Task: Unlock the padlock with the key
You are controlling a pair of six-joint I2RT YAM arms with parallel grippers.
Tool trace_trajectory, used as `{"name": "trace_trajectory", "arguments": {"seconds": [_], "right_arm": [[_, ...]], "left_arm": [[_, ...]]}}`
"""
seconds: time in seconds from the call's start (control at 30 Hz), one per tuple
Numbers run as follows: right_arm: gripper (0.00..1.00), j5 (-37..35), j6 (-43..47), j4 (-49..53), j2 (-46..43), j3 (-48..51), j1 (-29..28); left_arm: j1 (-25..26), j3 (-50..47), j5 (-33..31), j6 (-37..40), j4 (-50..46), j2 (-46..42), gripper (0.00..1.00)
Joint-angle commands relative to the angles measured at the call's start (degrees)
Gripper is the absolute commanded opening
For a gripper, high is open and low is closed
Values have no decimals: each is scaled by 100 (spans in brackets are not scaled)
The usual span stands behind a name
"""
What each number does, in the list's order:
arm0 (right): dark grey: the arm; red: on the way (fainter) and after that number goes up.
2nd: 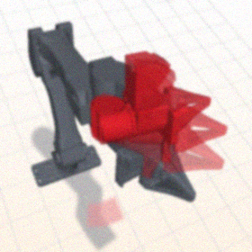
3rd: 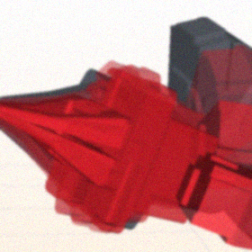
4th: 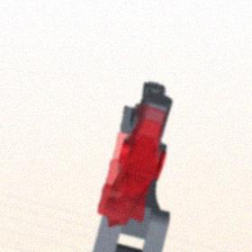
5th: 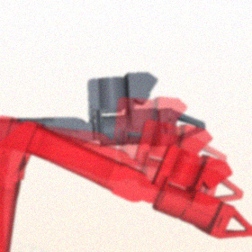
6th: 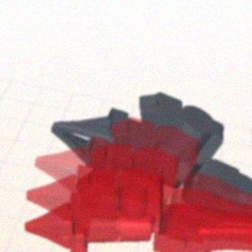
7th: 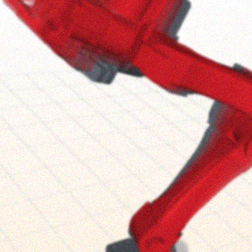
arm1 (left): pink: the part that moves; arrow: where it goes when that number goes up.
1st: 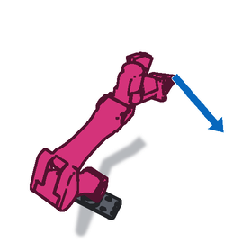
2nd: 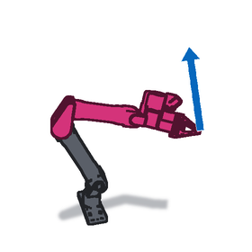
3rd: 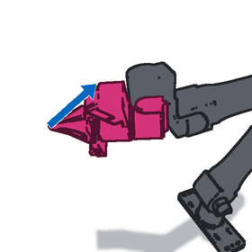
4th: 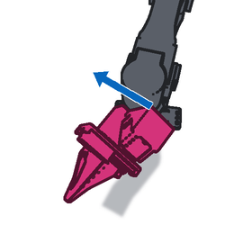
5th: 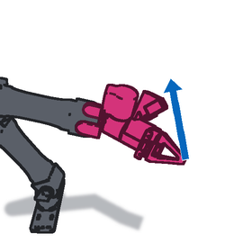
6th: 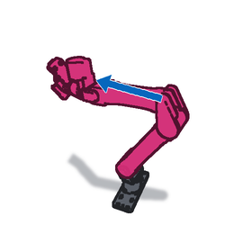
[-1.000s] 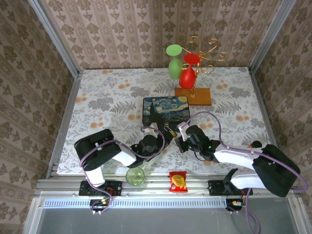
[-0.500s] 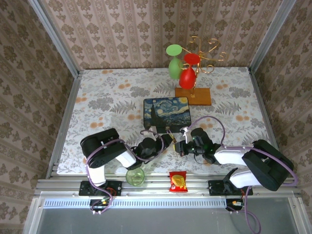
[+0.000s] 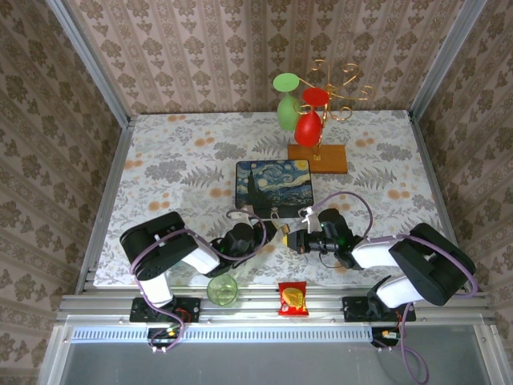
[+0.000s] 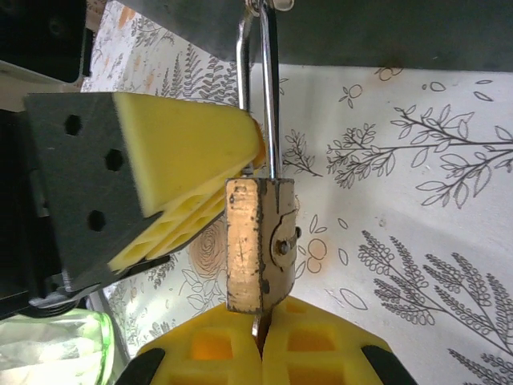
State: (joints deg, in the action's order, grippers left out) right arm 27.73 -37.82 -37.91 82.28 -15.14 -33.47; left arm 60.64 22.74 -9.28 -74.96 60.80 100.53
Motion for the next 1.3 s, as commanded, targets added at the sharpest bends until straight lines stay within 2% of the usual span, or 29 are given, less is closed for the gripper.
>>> {"name": "trace_trajectory", "arguments": {"seconds": [0.0, 0.07, 0.17, 0.43, 0.57, 0.63, 0.9, 0.97, 1.13, 1.27], "right_arm": [[7, 252, -312, -285, 186, 48, 116], [8, 449, -399, -339, 303, 31, 140], [9, 325, -354, -316, 446, 78, 148], [13, 343, -578, -596, 1034, 2, 174], [23, 12, -656, -676, 1189, 74, 192], [29, -274, -596, -360, 1106, 59, 192], [32, -1542, -233, 1411, 130, -29, 185], [33, -1598, -111, 1718, 20, -167, 183], [40, -1482, 27, 1676, -104, -339, 135], [42, -2028, 321, 2156, -402, -685, -37]], "left_arm": [[-41, -3, -13, 251, -397, 144, 14], [-53, 20, -63, 438, -529, 142, 20], [-134, -8, -35, 628, -375, 209, 20], [-276, 409, 197, 1148, -1085, 124, 14], [-326, 381, 110, 1203, -1298, 3, 13], [-365, 347, 107, 1197, -1298, 2, 13], [-367, 351, 124, 1147, -1187, 64, 13], [-351, 324, 94, 1126, -1147, 69, 13], [-351, 301, 93, 1106, -1095, 39, 13], [-329, 301, 75, 1141, -1165, -45, 16]]}}
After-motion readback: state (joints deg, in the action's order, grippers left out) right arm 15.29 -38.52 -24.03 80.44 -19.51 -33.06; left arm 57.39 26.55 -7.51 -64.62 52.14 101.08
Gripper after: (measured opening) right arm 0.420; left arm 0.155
